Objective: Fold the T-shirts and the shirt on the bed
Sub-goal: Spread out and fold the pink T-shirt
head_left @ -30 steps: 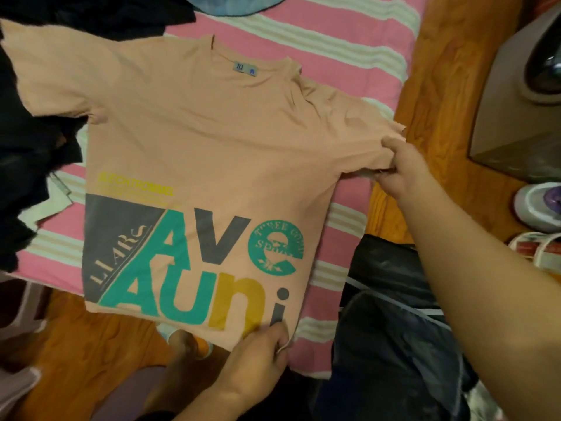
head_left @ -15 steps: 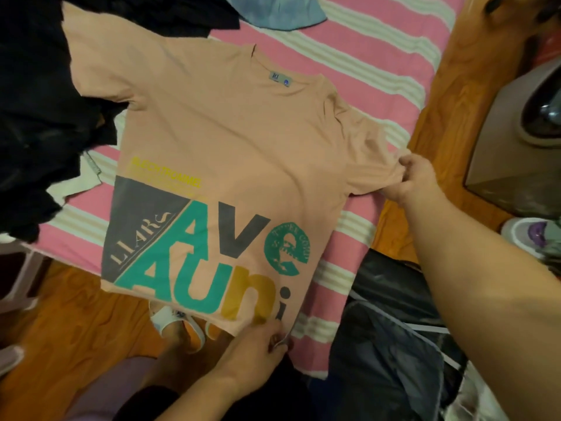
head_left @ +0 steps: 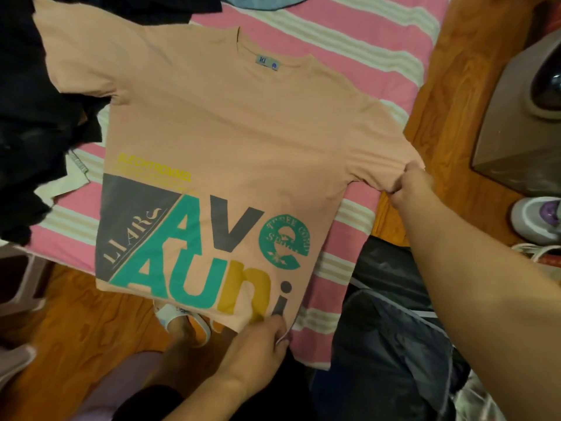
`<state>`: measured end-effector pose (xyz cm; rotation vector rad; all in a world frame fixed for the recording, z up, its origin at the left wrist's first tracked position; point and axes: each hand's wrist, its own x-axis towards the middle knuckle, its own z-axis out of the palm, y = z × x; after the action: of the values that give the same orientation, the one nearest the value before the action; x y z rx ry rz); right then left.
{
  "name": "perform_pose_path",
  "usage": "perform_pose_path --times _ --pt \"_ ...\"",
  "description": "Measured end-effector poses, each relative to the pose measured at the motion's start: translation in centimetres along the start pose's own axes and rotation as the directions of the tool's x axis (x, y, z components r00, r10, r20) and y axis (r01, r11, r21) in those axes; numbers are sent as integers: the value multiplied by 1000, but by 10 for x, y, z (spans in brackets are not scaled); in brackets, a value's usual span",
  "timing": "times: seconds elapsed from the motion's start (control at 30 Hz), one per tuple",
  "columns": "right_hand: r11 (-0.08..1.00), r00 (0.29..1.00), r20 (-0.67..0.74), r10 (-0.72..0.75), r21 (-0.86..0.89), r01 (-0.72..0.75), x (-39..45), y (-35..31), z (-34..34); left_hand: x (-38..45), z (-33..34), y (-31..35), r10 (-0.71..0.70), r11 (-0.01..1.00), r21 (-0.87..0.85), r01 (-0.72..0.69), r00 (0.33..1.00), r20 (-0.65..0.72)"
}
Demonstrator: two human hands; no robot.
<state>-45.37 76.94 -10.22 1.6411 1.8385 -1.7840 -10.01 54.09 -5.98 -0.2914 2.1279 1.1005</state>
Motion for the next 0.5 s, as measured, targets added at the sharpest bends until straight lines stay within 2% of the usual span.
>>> perform_pose_path --times 0.07,0.1,0.17,0.2,0.27,0.33,0.37,0.43,0.5 --pt "980 997 -27 -79 -187 73 6 0 4 2 2 2 9 1000 -3 -9 1000 24" --pt "934 982 -21 -185 -315 170 7 0 5 1 3 3 20 1000 -8 -20 999 29" --pt "765 900 15 -437 -520 380 7 -3 8 -1 1 3 37 998 -44 -36 999 23" --pt "681 858 64 -510 -580 448 6 -8 11 -2 -2 1 27 996 -82 -26 999 18" --pt "642 831 165 -531 -562 522 -8 -22 29 -8 -14 -7 -9 984 -180 11 1000 10" --pt "691 823 236 -516 -453 563 -28 -39 55 -12 -32 -21 -46 967 -254 28 997 -63" --pt "753 839 253 -482 -369 544 -48 -48 71 -14 -41 -30 -90 949 -310 52 990 -111" --pt "886 891 306 -336 -219 409 -80 -53 105 -16 -59 -49 -215 891 -436 124 963 -165" --pt "954 887 408 -216 -104 280 -112 -52 142 -15 -75 -64 -338 811 -547 208 930 -148"
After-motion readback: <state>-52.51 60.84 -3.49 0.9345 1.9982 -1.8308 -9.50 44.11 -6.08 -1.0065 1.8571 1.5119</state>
